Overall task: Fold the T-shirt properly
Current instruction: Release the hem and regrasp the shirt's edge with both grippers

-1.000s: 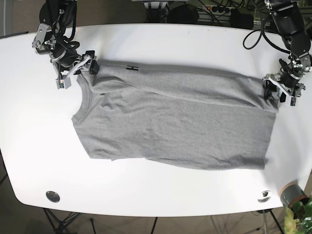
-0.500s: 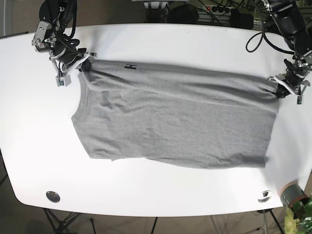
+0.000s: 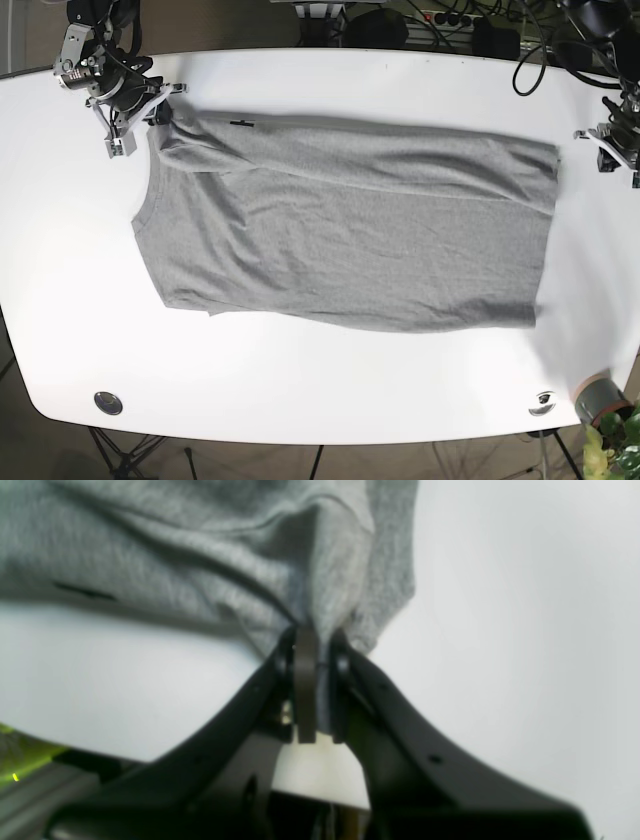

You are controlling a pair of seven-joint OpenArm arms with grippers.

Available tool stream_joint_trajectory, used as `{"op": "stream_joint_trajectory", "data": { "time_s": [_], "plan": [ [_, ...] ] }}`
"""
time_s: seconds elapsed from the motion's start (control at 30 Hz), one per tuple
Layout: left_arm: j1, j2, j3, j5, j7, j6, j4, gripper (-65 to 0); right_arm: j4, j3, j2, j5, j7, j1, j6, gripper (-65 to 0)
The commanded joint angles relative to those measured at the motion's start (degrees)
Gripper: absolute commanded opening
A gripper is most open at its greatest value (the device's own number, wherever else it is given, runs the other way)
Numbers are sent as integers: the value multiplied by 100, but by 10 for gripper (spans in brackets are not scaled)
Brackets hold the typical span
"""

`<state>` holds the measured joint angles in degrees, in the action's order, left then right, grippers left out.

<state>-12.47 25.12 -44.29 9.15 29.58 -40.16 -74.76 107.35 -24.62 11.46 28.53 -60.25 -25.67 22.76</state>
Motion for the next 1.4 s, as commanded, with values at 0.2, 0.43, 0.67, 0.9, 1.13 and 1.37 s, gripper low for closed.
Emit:
{"op": "stream_joint_trajectory", "data": {
  "time_s": [0.2,0.43,0.67,0.9,1.13,1.37],
  "plan": [
    [-454,-214,-217,74,-88,16,-933,-615,127,-48,212,8,69,-101,269,-626],
    [-437,-697,-50,74,-79,16,-1425,-347,127,-39,203,26,60,-13,269,-626],
    [-208,-706,478,74,-79,16,-1399,-271,100,-39,185,26,60,31,269,-626],
    [-182,-679,961,74,-79,16,-1152,-271,127,-39,106,34,60,40,269,-626],
    [152,-644,1049,57,132,16,-475,-271,127,-39,-8,34,60,119,269,-626],
    [135,-495,1040,74,369,16,-273,-331,127,-39,-17,34,60,128,260,-626]
  ]
}}
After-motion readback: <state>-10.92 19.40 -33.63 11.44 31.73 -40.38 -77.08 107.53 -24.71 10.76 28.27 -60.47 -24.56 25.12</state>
